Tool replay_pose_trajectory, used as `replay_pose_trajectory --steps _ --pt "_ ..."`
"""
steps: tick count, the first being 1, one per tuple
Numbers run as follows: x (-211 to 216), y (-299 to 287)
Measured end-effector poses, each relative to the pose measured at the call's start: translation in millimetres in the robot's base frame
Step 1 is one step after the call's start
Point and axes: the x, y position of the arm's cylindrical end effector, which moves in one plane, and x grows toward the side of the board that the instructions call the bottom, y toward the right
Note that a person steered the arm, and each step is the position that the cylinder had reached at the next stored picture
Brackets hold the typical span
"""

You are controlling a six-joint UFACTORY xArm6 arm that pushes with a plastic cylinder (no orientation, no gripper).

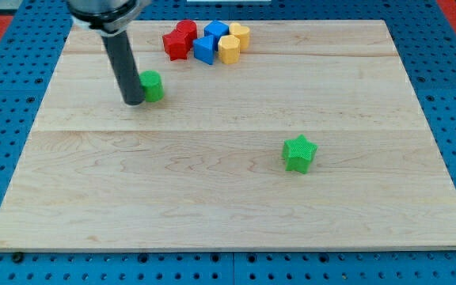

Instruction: Move the green star closer to the yellow hexagon

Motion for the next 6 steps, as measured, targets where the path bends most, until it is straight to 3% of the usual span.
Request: replay_pose_trajectory --steps 3,4,6 --pt "-56 57" --pt "-37 50" --pt "32 242"
